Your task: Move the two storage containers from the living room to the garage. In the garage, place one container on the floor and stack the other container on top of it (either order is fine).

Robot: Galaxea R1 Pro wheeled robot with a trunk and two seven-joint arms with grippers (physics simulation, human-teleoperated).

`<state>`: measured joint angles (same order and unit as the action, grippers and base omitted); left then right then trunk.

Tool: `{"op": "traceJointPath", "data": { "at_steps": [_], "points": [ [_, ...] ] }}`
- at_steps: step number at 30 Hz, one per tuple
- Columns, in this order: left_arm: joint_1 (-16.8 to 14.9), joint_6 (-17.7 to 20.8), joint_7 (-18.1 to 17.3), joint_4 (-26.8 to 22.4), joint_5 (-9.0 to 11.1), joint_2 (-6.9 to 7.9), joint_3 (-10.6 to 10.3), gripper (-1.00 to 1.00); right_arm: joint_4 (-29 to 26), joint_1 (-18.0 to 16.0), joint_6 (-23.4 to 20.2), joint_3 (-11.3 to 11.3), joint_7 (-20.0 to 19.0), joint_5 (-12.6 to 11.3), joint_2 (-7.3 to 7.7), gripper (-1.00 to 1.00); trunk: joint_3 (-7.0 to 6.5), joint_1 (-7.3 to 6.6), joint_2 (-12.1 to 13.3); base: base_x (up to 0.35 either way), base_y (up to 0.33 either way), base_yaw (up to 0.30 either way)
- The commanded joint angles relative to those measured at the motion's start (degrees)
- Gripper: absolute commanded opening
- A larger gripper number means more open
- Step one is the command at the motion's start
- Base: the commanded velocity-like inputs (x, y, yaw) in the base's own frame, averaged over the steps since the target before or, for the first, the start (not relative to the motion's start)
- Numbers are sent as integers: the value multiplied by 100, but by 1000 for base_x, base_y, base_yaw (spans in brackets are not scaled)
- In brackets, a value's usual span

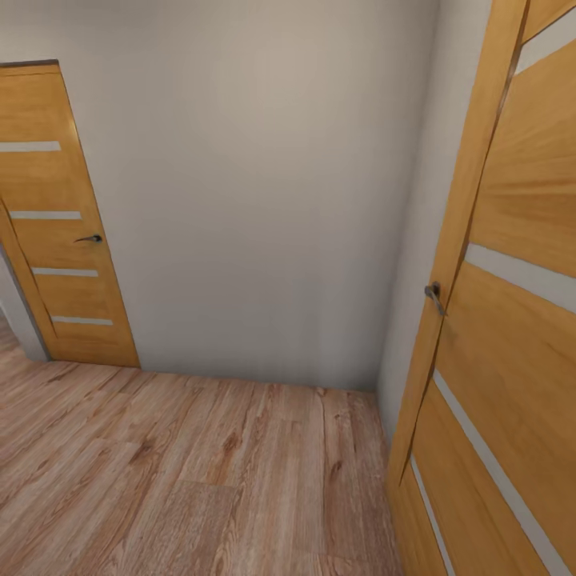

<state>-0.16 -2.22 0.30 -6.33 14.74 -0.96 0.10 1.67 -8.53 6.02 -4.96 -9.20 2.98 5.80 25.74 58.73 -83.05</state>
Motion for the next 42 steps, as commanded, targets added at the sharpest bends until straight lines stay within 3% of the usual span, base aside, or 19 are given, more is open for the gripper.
{"op": "traceJointPath", "data": {
  "at_steps": [1,10,23,42],
  "points": [
    [-2,-15,1,1,29,-1,-1,100,18,-8,40,-40,-3,28,0,100,6,0,-3,0,0,6],
    [-2,-15,-2,8,26,-1,-1,100,18,-8,56,-53,-11,66,-2,100,6,0,-3,27,0,1],
    [-2,-15,4,9,29,-1,-1,100,18,-8,46,-66,-11,72,-1,100,6,0,-3,228,0,0],
    [-2,-15,1,9,34,6,-1,100,18,-8,12,-83,-3,72,-1,100,6,0,-3,50,0,0]
  ]
}}
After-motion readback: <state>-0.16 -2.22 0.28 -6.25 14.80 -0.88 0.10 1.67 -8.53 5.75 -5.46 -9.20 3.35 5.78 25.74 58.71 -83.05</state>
